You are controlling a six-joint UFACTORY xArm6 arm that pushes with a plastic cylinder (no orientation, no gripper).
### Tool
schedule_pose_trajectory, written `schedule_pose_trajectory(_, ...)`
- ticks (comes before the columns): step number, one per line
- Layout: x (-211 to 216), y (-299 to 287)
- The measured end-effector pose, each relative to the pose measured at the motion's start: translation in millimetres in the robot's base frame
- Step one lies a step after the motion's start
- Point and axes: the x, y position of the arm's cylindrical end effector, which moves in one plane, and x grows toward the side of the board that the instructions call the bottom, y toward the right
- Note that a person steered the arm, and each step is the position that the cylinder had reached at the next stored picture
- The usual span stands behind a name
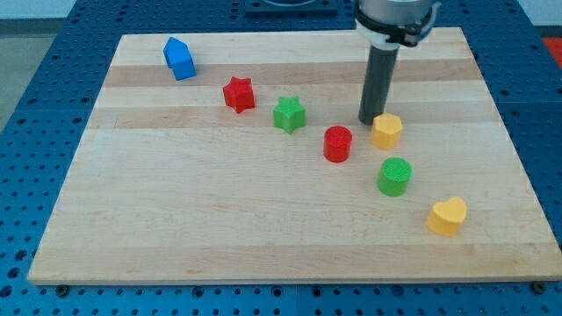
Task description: Move the yellow hexagon to the top right of the yellow heart
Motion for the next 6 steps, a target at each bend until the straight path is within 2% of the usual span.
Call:
schedule_pose_trajectory(2, 39.6, 17.5)
schedule_pose_trajectory(6, 85.9, 44.2)
